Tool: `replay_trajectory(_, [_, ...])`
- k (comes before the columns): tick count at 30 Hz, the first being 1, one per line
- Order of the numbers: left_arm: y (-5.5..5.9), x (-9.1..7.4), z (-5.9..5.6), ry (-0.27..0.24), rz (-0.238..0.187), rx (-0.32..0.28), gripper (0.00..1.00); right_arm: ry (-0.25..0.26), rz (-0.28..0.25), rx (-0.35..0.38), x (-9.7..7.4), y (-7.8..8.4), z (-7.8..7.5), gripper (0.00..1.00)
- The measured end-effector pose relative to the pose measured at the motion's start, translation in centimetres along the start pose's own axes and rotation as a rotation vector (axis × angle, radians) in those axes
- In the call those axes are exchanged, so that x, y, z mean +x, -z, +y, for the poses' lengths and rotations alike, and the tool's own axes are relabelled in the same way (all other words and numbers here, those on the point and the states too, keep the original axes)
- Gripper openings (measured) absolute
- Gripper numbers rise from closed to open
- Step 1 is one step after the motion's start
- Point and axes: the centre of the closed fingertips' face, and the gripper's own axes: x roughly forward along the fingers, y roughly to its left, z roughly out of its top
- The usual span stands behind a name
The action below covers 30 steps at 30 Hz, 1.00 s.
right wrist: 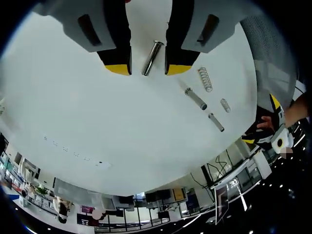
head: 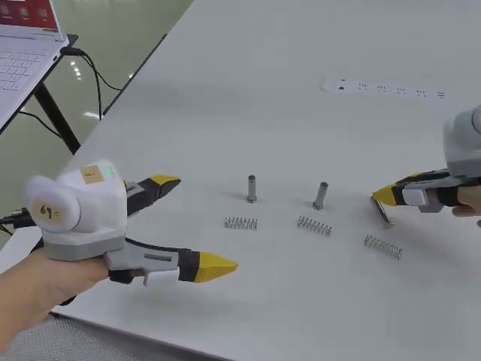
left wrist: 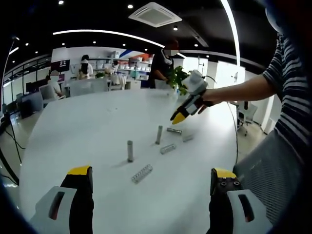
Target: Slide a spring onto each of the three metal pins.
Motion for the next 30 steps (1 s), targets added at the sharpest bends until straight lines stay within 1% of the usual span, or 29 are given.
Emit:
replay_trajectory(3, [0.0, 0.0, 0.1, -0.001, 0.000, -0.001, 0.98, -0.001, 0.015, 0.019, 0.4, 0.1, -0.1, 0.21])
replay_trajectory(5, [0.0, 0.0, 0.1, -0.003, 0.001, -0.001, 0.98, 0.002, 0.048, 0.024, 0.8, 0.6, 0.0, 0.16])
replay_trajectory(7, [0.1, 0.0, 0.1, -0.002, 0.001, -0.003, 0.98, 0.019, 0.063, 0.029, 1.1, 0.9, -0.2, 0.16])
replay_trajectory(10, [0.1, 0.0, 0.1, -0.002, 0.000, -0.004, 0.98, 0.020, 0.083, 0.059, 1.5, 1.3, -0.2, 0.15])
replay_trajectory(12, [0.1, -0.1, 0.1, -0.003, -0.001, -0.005, 0.98, 0.032, 0.089, 0.048, 1.7, 1.4, -0.2, 0.15])
replay_trajectory(15, [0.3, -0.3, 0.3, -0.007, -0.003, -0.012, 0.98, 0.029, 0.103, 0.033, 2.0, 1.7, 0.1, 0.15])
replay_trajectory(16, [0.3, -0.4, 0.4, -0.009, -0.002, -0.014, 0.98, 0.032, 0.109, 0.018, 2.0, 1.8, 0.2, 0.15])
replay_trajectory(20, [0.4, -0.5, 0.5, -0.015, -0.004, -0.020, 0.98, 0.044, 0.128, -0.008, 2.4, 2.1, 0.3, 0.11])
replay_trajectory(21, [0.3, -0.5, 0.5, -0.015, -0.006, -0.020, 0.98, 0.052, 0.144, -0.014, 2.4, 2.4, 0.2, 0.09])
replay_trajectory(22, [0.4, -0.5, 0.5, -0.015, -0.005, -0.019, 0.98, 0.059, 0.134, -0.014, 2.4, 2.3, 0.2, 0.09])
replay_trajectory(23, [0.4, -0.5, 0.5, -0.016, -0.004, -0.020, 0.98, 0.070, 0.138, -0.003, 2.4, 2.3, 0.0, 0.08])
replay_trajectory(30, [0.6, -0.3, 0.2, -0.006, 0.002, -0.020, 0.98, 0.082, 0.141, 0.020, 2.6, 2.2, -0.2, 0.06])
